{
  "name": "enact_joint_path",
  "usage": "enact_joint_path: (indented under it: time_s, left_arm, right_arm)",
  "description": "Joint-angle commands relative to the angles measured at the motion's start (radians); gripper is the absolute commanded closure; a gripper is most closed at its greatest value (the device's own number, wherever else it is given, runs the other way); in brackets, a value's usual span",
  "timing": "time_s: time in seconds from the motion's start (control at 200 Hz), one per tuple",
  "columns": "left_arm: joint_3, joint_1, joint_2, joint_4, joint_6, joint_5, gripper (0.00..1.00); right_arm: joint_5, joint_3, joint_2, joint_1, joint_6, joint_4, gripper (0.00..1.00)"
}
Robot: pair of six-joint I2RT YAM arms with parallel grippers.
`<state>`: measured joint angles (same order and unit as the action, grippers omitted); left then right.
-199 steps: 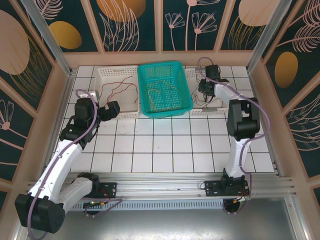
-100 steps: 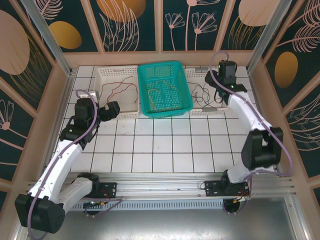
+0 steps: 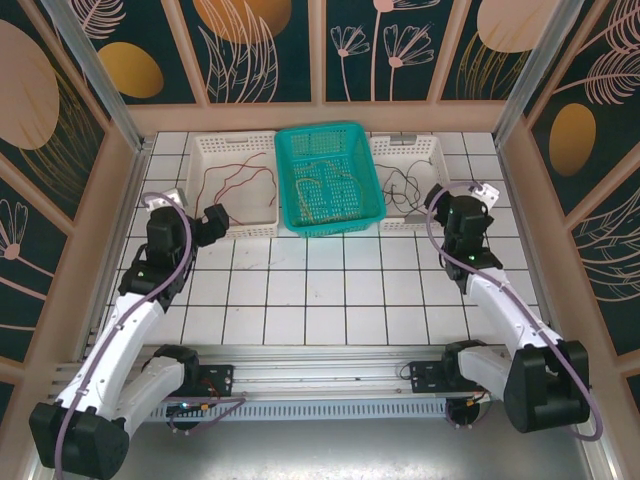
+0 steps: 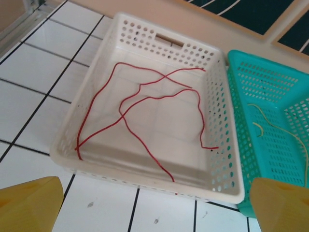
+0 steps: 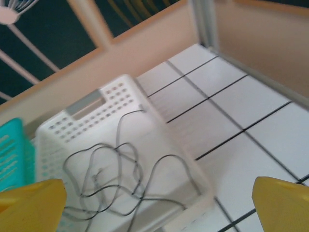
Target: Untangle the cables
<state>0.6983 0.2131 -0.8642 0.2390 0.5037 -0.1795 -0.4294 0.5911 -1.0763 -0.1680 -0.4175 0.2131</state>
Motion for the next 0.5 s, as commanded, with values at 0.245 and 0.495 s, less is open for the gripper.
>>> enact_joint_path:
  time_s: [0.245,0.495]
  left_arm:
    - [-0.131,-0.009,0.009,-0.127,0.042,-0.109,0.01]
    - [-0.173,-0.009,0.021,-0.181,0.034,-0.181,0.01]
  right_arm:
    - [-0.071,-0.277,-0.049,0.038,0.277,0.537,0.01]
    - [0.099,-0.358,-0.230,0.120,0.365,0.857,0.01]
